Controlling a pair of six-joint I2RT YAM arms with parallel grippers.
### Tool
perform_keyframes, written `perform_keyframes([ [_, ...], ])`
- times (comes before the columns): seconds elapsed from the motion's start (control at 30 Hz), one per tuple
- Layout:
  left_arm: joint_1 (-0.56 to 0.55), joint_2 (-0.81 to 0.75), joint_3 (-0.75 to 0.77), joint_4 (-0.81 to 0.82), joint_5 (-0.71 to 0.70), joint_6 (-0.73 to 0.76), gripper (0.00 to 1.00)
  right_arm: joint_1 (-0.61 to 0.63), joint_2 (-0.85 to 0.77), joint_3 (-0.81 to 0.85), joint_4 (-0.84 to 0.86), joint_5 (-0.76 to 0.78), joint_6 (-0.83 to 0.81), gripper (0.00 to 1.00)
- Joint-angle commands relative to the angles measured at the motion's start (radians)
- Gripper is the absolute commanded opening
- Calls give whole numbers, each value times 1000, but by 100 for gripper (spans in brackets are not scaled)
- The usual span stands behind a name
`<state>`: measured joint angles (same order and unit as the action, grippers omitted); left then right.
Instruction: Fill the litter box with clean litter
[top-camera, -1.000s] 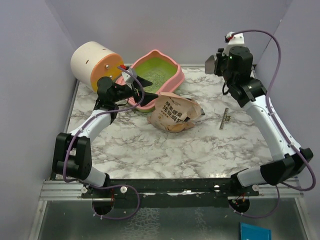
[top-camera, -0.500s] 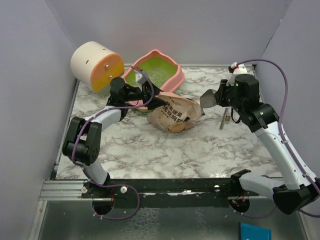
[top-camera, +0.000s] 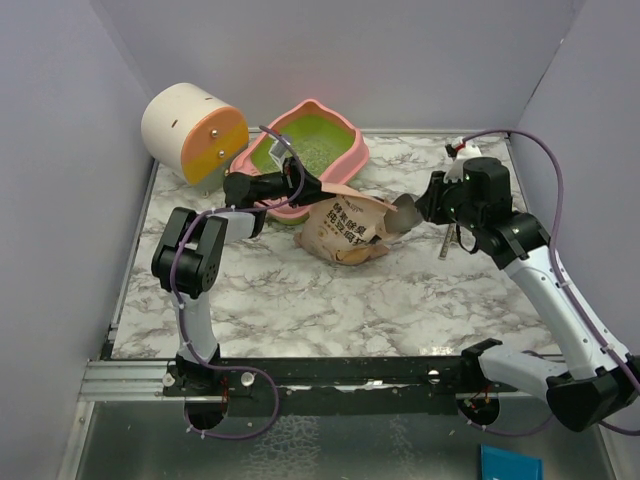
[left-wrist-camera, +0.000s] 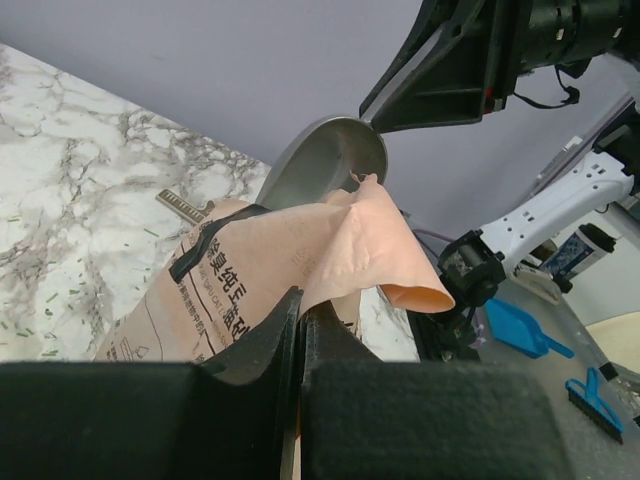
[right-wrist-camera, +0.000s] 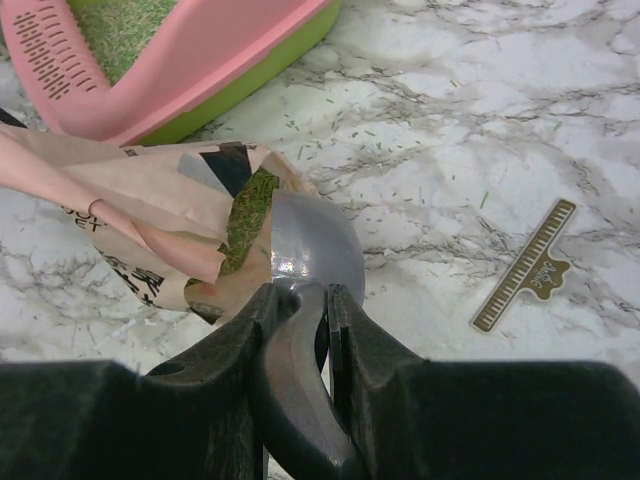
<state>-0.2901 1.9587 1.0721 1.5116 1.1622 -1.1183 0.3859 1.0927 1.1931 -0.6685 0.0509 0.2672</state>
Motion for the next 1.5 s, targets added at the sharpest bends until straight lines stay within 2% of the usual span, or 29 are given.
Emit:
perform_keyframes([
  [0.0,-4,-53,-1,191,1,-43,0,1,6,-11,104,-115,24,1],
  [0.23,-4,-145,-36,50,1,83,0,0,81,-44,176,-154,31,1],
  [0.4,-4,-178,-49,15,-8,123,0,1,141,-46,199,-162,19,1],
  [0.83,-4,-176,-60,-24,-41,173,0,2,275,-7,167,-178,-52,1],
  [0.97,-4,-170,-34,-97,-69,236,0,2,308,-15,175,-183,-64,1],
  [1.47,-23,-169,-76,-149,-122,328,0,10,358,-153,233,-261,-59,1],
])
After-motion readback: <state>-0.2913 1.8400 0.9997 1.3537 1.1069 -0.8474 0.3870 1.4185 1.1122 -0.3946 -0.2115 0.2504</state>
